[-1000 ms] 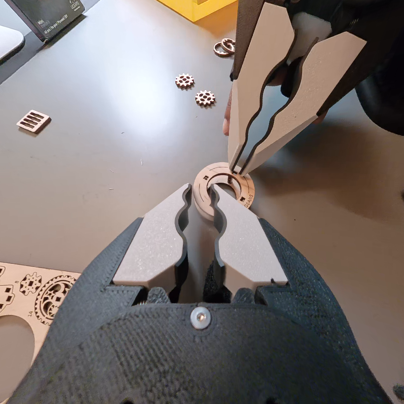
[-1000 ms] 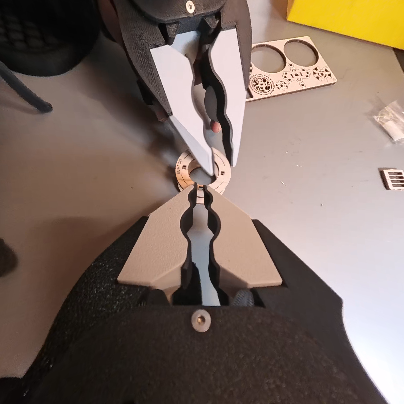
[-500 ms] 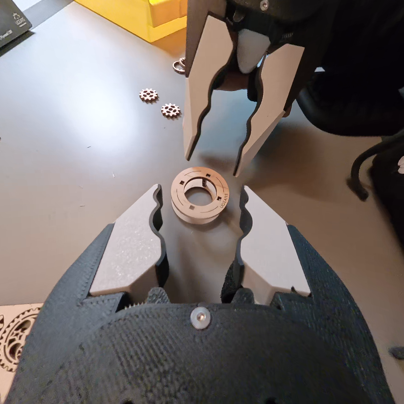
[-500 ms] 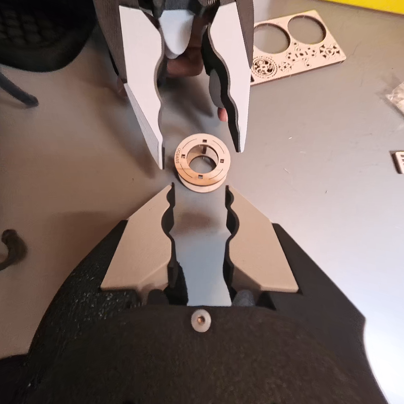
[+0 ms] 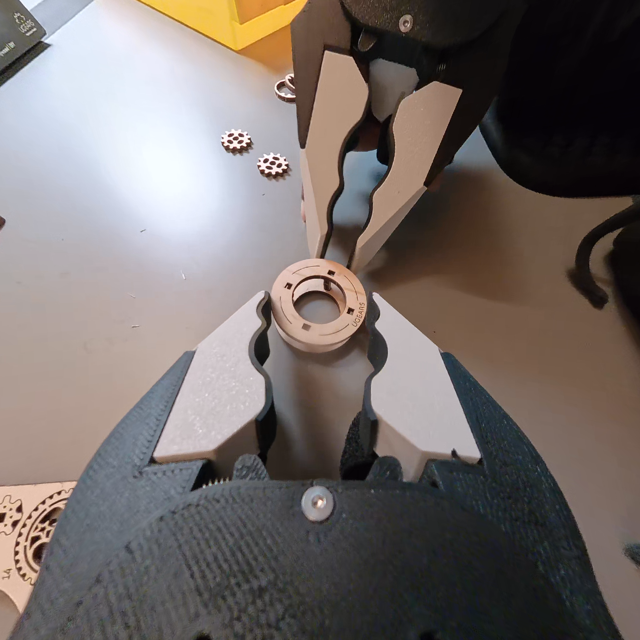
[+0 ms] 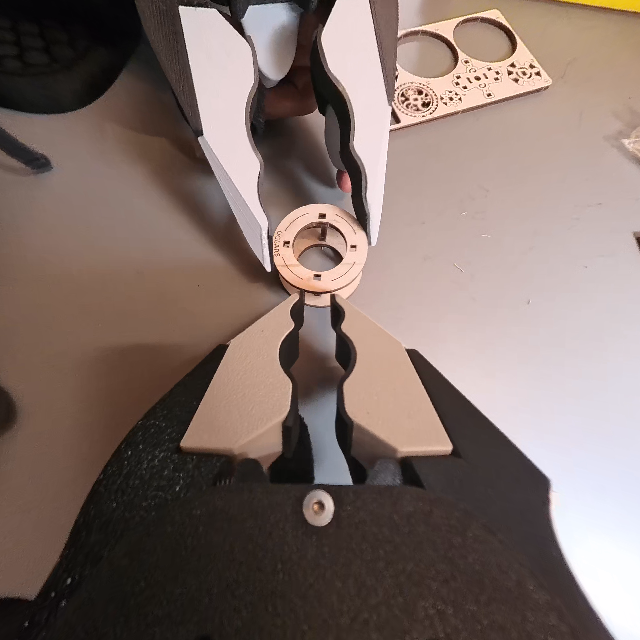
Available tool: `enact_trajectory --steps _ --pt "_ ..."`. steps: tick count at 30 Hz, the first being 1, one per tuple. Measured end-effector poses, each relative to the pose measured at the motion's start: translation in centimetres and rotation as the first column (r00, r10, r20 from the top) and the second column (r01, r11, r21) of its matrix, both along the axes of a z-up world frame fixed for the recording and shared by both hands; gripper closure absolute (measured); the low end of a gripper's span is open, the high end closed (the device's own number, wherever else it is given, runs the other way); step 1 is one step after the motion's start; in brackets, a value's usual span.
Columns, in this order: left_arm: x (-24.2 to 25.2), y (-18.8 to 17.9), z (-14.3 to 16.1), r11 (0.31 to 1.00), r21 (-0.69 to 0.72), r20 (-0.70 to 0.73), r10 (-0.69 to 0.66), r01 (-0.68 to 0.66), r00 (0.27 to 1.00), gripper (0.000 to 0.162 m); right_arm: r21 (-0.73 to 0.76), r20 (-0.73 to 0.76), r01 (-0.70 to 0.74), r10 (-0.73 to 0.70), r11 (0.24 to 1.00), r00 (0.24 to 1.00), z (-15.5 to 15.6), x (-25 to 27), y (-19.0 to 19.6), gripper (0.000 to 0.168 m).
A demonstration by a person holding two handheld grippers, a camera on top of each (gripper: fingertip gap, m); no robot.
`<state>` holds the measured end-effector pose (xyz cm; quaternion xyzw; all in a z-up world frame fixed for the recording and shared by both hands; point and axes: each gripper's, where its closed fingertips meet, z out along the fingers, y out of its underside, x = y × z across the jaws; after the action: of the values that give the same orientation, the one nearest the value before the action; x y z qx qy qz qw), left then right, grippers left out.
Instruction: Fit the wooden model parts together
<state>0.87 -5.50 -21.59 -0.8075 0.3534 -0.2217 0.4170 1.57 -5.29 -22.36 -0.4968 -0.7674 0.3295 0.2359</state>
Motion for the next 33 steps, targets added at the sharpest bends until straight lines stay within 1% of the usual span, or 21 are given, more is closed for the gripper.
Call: enact_trajectory --steps 4,12,14,17,20,21,25,27,30,33 --pt "-0.2 0.1 0.0 1.0 -0.017 0.009 0.025 -0.025 1.0 0.108 -0.022 -0.01 0.0 -0.001 1.0 1.0 0.0 -0.1 0.0 0.16" --pt "-0.4 0.4 0.0 0.993 -0.067 0.043 0.099 -0.096 0.994 0.108 0.004 -0.038 0.001 -0.001 1.0 0.999 -0.3 -0.3 0.1 0.167" --pt "-0.4 0.5 0.0 0.992 -0.069 0.05 0.11 -0.107 0.993 0.108 0.01 -0.036 0.018 -0.017 1.0 0.999 -0.3 -0.3 0.4 0.163" --pt "-0.4 0.6 0.0 0.99 -0.075 0.065 0.123 -0.118 0.99 0.107 0.011 -0.042 0.026 -0.025 1.0 0.999 -0.4 -0.4 0.7 0.152" --pt "-0.5 0.8 0.2 0.988 -0.069 0.079 0.14 -0.135 0.987 0.107 0.011 -0.044 0.021 -0.02 1.0 0.999 -0.5 -0.6 0.8 0.151" --pt "-0.6 0.9 0.4 0.987 -0.068 0.093 0.149 -0.143 0.984 0.107 0.006 -0.047 0.018 -0.018 1.0 0.999 -0.5 -0.8 0.8 0.152" --pt "-0.9 1.1 0.2 0.984 -0.081 0.095 0.167 -0.159 0.981 0.107 0.009 -0.061 0.006 -0.005 1.0 0.998 -0.5 -1.1 0.6 0.165" --pt "-1.1 1.1 0.3 0.982 -0.084 0.098 0.175 -0.167 0.98 0.107 0.013 -0.067 0.008 -0.007 1.0 0.998 -0.4 -1.1 0.6 0.166" --pt "-1.8 1.3 0.7 0.974 -0.109 0.141 0.213 -0.199 0.967 0.107 0.023 -0.069 0.024 -0.022 0.999 0.997 -0.3 -1.0 0.5 0.166" --pt "-3.1 1.6 1.3 0.96 -0.12 0.181 0.272 -0.253 0.945 0.107 0.032 -0.05 0.076 -0.074 0.997 0.996 -0.4 -1.1 0.6 0.166"
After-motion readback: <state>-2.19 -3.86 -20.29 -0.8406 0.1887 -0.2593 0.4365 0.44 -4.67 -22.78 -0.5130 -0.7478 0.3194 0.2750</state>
